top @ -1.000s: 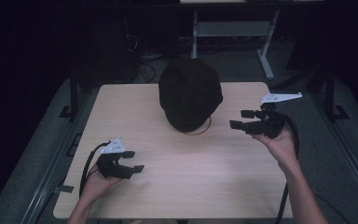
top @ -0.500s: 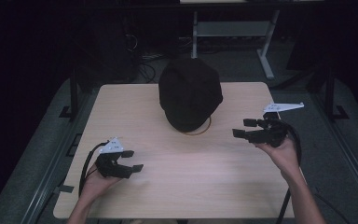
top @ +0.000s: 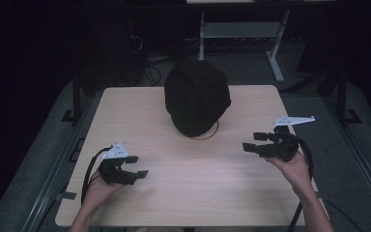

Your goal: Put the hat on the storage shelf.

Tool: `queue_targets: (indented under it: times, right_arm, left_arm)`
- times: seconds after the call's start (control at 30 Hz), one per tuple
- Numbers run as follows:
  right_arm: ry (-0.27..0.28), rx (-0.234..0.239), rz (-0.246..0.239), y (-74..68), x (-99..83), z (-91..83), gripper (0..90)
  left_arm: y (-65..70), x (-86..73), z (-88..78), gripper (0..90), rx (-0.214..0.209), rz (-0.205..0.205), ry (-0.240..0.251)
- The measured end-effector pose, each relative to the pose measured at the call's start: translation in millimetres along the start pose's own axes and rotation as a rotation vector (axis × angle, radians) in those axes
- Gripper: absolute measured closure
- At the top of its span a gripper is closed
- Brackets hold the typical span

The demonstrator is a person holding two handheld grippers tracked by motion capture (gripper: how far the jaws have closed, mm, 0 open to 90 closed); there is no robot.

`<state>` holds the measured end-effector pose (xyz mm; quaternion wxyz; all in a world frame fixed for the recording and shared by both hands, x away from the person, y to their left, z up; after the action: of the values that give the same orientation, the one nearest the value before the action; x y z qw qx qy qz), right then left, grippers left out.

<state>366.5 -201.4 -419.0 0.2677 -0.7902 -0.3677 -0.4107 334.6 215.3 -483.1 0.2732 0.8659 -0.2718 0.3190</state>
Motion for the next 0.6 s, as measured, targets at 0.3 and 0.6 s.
queue_targets:
  times: [0.3, 0.6]
  right_arm:
    - [0.006, 0.010, 0.020, -5.0, -14.2, 0.4, 21.6]
    - [-0.006, 0.017, 0.044, -11.2, -32.4, 0.4, 21.6]
  left_arm:
    - [-0.8, -0.1, -0.7, 26.8, 0.004, -0.001, 0.001]
    - [-0.6, -0.7, -0.6, 26.9, 0.001, -0.007, 0.004]
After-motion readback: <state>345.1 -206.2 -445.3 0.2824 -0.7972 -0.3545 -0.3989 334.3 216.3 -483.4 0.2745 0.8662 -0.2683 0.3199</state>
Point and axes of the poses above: each handheld gripper's, and its own axes: z roughly forward along the jaws, x roughly out of its top, y roughly to its right, the point moved 7 cm from there along z, roughly forward along the jaws, and after that the axes turned 15 degrees about -z, right-handed, at the moved point
